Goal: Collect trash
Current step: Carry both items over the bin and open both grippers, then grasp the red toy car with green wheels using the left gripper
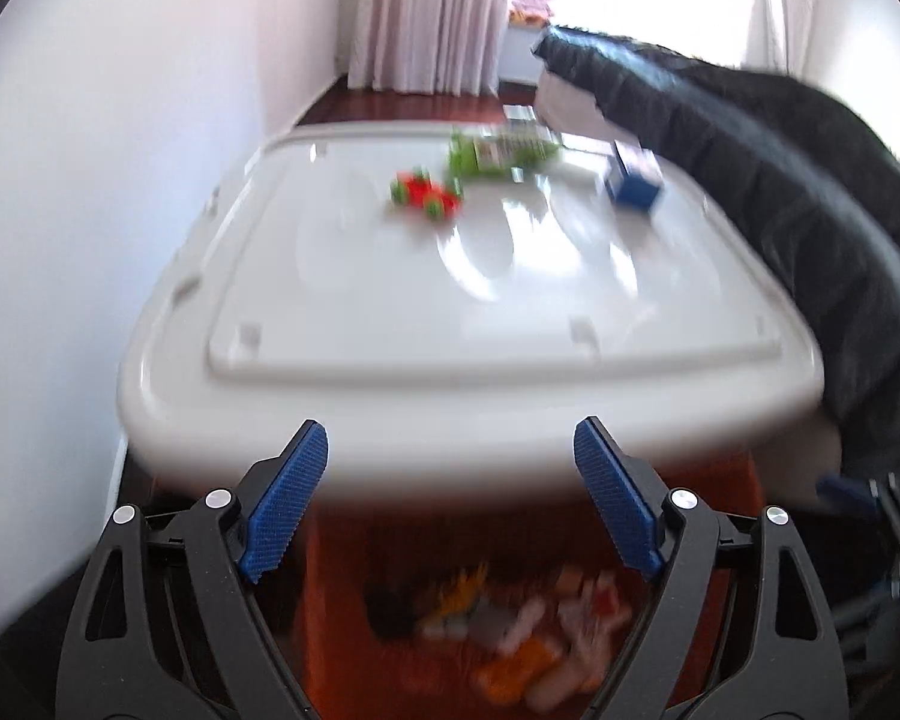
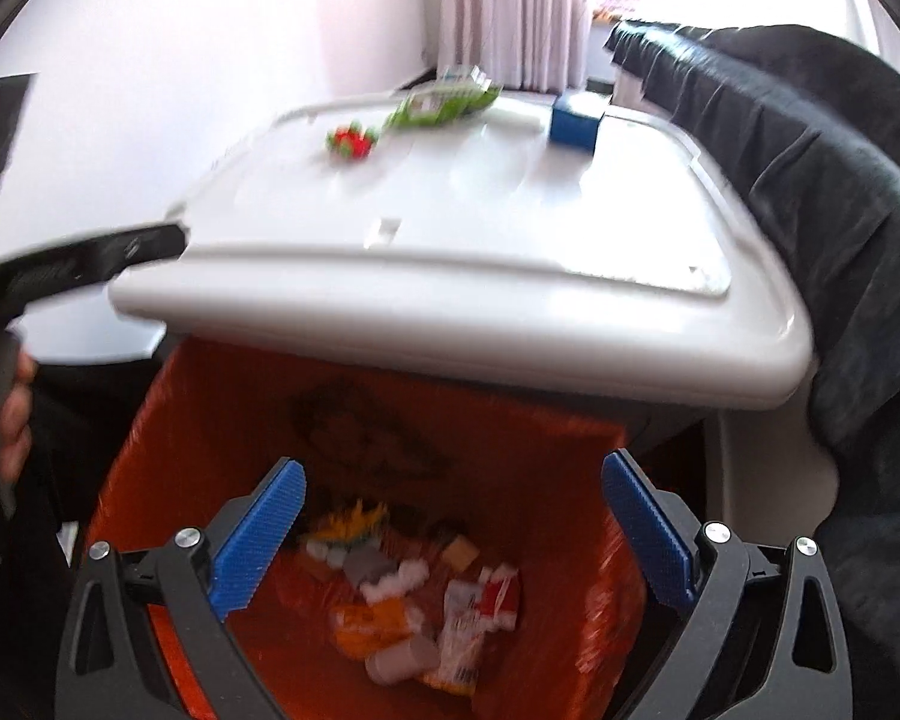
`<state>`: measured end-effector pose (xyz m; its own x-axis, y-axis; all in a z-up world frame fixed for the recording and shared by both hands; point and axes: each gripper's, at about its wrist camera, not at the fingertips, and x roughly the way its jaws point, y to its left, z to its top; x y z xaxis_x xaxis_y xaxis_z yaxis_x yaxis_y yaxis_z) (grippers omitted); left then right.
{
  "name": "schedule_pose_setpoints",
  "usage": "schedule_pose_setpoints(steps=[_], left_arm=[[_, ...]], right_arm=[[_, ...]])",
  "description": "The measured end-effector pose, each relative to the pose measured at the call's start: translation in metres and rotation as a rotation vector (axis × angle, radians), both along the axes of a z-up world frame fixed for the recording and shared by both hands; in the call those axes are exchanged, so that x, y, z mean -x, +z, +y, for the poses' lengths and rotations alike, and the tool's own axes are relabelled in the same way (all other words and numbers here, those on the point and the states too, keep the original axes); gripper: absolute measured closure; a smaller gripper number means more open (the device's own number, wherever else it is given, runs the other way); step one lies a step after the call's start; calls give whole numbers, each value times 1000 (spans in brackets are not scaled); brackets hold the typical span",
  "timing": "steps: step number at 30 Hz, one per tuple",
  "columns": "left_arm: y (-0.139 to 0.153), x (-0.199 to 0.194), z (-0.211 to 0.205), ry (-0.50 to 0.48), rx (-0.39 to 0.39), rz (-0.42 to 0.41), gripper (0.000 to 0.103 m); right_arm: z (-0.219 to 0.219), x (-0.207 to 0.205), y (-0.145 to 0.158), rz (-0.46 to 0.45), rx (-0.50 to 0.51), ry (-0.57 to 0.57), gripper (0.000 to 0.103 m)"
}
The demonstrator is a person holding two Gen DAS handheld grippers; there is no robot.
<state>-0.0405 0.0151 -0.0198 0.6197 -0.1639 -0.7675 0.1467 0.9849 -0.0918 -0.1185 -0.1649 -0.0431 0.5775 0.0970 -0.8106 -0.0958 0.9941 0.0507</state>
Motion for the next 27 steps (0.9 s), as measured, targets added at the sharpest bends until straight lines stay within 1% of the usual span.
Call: schedule_pose_setpoints(steps=[2,6,9,11,12,13,16,20,22,25,27], left_arm=[[8,-30,-3,16,-2,-14,21],[10,-87,-10,15,12,-19,21],[2,-127,-19,-48,20,-9,21],[-5,-150,-24,-131,26,7,21],[-8,-160,-26,-162,13,6,21],[-12,-173,-28,-207,-17,1,21],[-24,-197,-27,-260,-77,4,21],[-42,-225,-19,-293,-82,50,21],[-49,-234,-18,-313,-70,68,21],[-58,-244,-19,-330,-68,99,21],[-62,-249,-21,-336,-90,109,21]], right_arm=[[-5,-6,13,-30,-14,-7,5],[-11,-21,31,-74,-45,2,5],[-12,-28,36,-101,-46,14,5],[-13,-31,35,-101,-44,25,5],[-13,-32,33,-96,-45,28,5],[-13,-32,32,-91,-47,29,5],[-19,-35,23,-60,-71,25,5],[-29,-40,15,-28,-137,3,5],[-32,-42,13,-11,-171,-4,5],[-33,-43,13,-8,-185,-5,5],[-32,-42,13,-7,-179,-3,5]])
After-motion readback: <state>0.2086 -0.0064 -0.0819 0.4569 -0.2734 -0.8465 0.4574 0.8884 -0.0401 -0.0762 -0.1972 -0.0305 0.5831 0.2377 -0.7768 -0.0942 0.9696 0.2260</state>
